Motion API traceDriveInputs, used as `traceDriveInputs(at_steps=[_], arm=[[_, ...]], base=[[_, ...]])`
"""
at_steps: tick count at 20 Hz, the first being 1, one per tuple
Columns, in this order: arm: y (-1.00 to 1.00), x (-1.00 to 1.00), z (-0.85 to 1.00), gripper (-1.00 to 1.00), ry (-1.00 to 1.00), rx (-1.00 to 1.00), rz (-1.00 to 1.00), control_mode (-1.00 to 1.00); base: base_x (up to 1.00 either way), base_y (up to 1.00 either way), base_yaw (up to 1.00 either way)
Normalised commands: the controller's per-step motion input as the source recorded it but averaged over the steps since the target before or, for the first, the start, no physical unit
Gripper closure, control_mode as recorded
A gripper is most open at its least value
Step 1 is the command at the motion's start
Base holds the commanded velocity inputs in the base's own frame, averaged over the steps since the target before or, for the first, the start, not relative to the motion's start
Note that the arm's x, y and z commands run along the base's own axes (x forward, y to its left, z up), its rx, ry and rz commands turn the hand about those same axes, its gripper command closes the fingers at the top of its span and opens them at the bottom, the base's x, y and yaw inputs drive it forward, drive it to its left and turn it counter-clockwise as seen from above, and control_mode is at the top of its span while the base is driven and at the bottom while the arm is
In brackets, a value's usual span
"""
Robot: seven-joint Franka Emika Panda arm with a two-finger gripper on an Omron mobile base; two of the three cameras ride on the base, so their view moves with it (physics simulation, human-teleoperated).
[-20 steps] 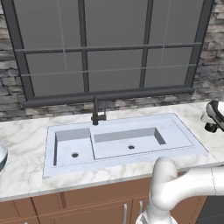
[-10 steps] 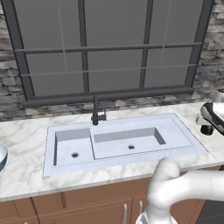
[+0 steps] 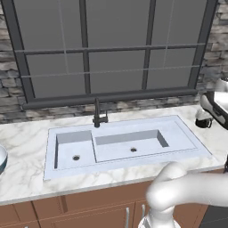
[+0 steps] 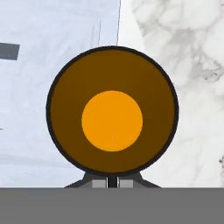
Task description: Pick the mug and place it in the sink. Pick the bowl and place it in the open cabinet and then close the cabinet.
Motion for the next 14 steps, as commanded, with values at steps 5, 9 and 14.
traceDriveInputs(at_steps=[5, 9, 14], arm=[[0.52, 0.0, 0.03, 1.0, -0.07, 0.15, 0.4, -1.0], [0.55, -0.06, 0.0, 1.0, -0.19, 0.13, 0.27, -1.0], [0.71, -0.01, 0.06, 1.0, -0.08, 0.05, 0.23, -1.0]], base=[[0.0, 0.0, 0.0], [0.0, 0.0, 0.0], [0.0, 0.0, 0.0]])
